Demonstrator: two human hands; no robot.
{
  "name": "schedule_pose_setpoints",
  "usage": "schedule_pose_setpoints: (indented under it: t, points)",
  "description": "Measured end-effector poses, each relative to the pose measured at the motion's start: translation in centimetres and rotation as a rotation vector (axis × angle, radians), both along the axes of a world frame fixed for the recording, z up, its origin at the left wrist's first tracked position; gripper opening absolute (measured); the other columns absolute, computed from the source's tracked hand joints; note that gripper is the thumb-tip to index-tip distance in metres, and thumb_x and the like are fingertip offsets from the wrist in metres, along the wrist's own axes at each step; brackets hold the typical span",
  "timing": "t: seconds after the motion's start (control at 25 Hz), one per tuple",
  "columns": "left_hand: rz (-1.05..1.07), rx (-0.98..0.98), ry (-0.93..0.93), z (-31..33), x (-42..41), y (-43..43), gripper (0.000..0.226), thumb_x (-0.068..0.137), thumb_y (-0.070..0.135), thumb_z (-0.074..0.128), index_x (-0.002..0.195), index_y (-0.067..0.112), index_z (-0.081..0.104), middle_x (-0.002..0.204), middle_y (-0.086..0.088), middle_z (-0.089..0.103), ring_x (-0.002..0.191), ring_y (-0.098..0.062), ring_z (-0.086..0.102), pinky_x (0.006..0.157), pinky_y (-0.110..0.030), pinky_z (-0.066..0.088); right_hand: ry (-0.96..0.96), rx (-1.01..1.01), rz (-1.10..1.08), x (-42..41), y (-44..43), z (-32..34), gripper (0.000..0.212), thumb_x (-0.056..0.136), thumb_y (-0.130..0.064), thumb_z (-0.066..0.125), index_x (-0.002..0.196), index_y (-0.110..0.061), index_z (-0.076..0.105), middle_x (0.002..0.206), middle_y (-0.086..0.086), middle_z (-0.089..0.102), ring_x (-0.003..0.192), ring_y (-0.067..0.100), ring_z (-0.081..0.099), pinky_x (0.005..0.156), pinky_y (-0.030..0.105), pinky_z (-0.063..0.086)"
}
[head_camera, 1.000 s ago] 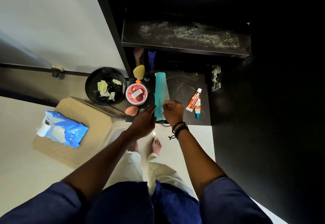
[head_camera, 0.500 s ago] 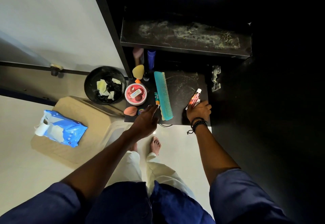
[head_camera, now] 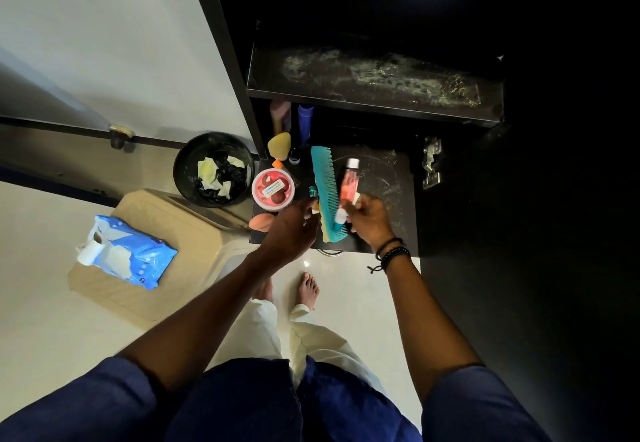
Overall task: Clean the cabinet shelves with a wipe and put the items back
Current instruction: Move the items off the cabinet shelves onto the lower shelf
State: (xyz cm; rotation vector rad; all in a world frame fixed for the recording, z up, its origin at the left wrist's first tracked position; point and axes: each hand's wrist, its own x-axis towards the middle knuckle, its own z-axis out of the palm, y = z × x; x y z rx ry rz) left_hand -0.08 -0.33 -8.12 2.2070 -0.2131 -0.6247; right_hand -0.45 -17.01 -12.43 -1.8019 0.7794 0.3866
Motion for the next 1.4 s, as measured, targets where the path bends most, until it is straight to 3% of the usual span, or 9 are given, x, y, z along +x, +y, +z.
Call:
schedule_pose_setpoints:
  t: [0.12,0.24,0.32,0.44,0.6,0.8,0.92,1.12,1.4]
  points:
    - [0.095,0.023,-0.074,1.0,1.4,0.0,0.025,0.096,0.015,0.049,0.118,0.008,0.059,0.114,-0.008,0.069,0.099,-0.022,0.068,0.068,-0.02,0.052,-0.049,0.001,0.28,0.9,2.9,1.4,0.025,0.086,-0.025,0.067,0.085,-0.001,0.061,0.096,0.013,0.07,0.084,0.025,0.067,0.07,0.037,0.057]
    - [0.204,0.118,-0.104,1.8,2.7,0.3,0.024,0.095,0.015,0.049,0.114,0.008,0.061,0.107,-0.01,0.069,0.092,-0.023,0.066,0.061,-0.012,0.036,-0.087,0.041,0.311,2.1,4.8,2.3,0.009,0.085,-0.015,0.068,0.086,-0.009,0.061,0.082,0.002,0.065,0.069,0.012,0.061,0.058,0.022,0.051]
    - [0.205,0.151,-0.152,2.3,3.3,0.9,0.02,0.093,0.014,0.051,0.106,0.008,0.064,0.097,-0.009,0.067,0.084,-0.021,0.062,0.056,-0.015,0.034,-0.107,-0.101,0.284,2.6,5.2,1.8,0.018,0.084,-0.022,0.07,0.09,-0.005,0.065,0.087,0.001,0.067,0.072,0.011,0.062,0.06,0.019,0.05]
    - [0.219,0.155,-0.225,2.9,3.3,2.1,0.016,0.086,0.014,0.056,0.097,0.007,0.065,0.093,-0.009,0.065,0.082,-0.022,0.061,0.063,-0.026,0.041,-0.028,-0.265,0.255,3.4,5.2,0.1,0.03,0.084,-0.028,0.069,0.096,-0.001,0.067,0.106,0.012,0.069,0.094,0.026,0.067,0.079,0.033,0.055]
    - [0.229,0.161,-0.241,3.2,2.7,3.3,0.024,0.086,0.009,0.06,0.109,0.005,0.065,0.108,-0.013,0.066,0.096,-0.027,0.062,0.073,-0.018,0.036,0.034,-0.262,0.365,4.5,6.0,-0.2,0.031,0.085,-0.03,0.067,0.06,-0.019,0.054,0.088,0.015,0.071,0.091,0.032,0.067,0.085,0.042,0.055]
    - [0.213,0.184,-0.203,1.8,2.3,4.5,0.038,0.091,0.014,0.057,0.129,0.007,0.056,0.126,-0.014,0.061,0.112,-0.027,0.059,0.088,-0.024,0.043,-0.04,-0.232,0.239,4.2,6.2,-0.3,0.031,0.082,-0.021,0.072,0.104,-0.001,0.066,0.106,0.015,0.069,0.103,0.027,0.064,0.095,0.041,0.051]
    - [0.222,0.18,-0.215,1.6,1.9,5.2,0.042,0.092,0.012,0.055,0.133,0.006,0.051,0.13,-0.015,0.057,0.117,-0.028,0.055,0.096,-0.034,0.046,-0.113,-0.311,0.239,3.2,6.1,0.3,0.031,0.081,-0.02,0.072,0.105,-0.003,0.064,0.112,0.016,0.066,0.105,0.032,0.062,0.089,0.044,0.053]
    - [0.233,0.171,-0.244,2.0,0.5,6.7,0.04,0.094,0.014,0.053,0.134,0.006,0.05,0.13,-0.014,0.057,0.116,-0.027,0.055,0.091,-0.024,0.04,-0.241,-0.27,0.121,1.4,6.1,1.5,0.03,0.081,-0.011,0.07,0.109,-0.006,0.06,0.117,0.015,0.062,0.106,0.031,0.062,0.086,0.038,0.056]
    - [0.272,0.152,-0.213,2.6,-2.4,9.5,0.046,0.09,0.027,0.05,0.13,0.005,0.052,0.128,-0.014,0.058,0.115,-0.027,0.056,0.093,-0.029,0.043,-0.486,-0.326,0.274,-0.8,10.0,4.8,0.03,0.089,-0.028,0.062,0.114,-0.012,0.058,0.115,0.009,0.055,0.101,0.023,0.059,0.087,0.041,0.054]
